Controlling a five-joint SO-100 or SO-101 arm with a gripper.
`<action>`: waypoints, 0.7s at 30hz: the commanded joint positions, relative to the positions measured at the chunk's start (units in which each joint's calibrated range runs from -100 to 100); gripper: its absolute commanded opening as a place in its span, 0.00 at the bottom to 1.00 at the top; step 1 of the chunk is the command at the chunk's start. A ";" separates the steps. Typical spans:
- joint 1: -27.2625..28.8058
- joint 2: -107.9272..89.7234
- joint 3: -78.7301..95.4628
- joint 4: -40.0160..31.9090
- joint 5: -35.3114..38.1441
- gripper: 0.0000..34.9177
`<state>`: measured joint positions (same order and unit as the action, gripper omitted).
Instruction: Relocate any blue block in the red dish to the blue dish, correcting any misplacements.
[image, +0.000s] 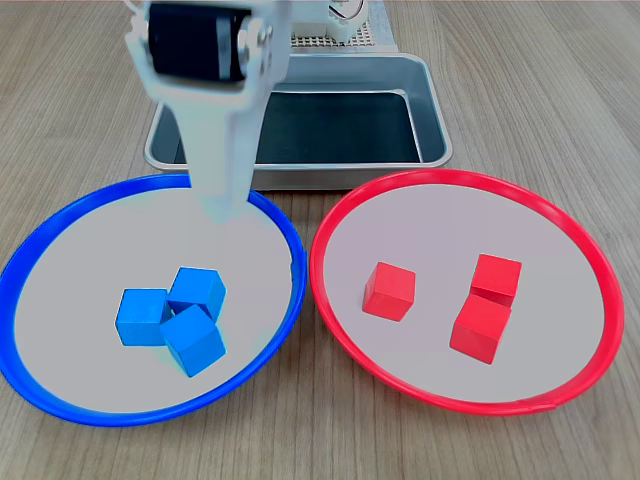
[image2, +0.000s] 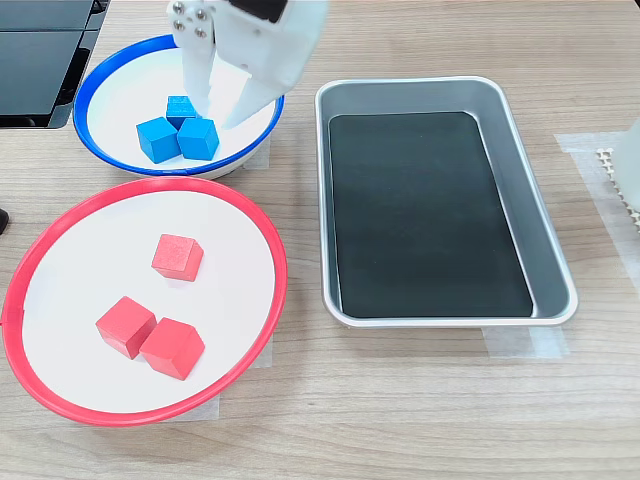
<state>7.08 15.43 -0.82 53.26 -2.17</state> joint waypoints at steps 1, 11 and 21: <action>-1.39 -17.78 13.52 -5.92 1.56 0.00; -6.37 -55.13 58.94 -19.30 5.32 0.00; -8.91 -87.20 87.71 -21.28 5.76 0.00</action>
<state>-1.24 -61.64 81.13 30.34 3.44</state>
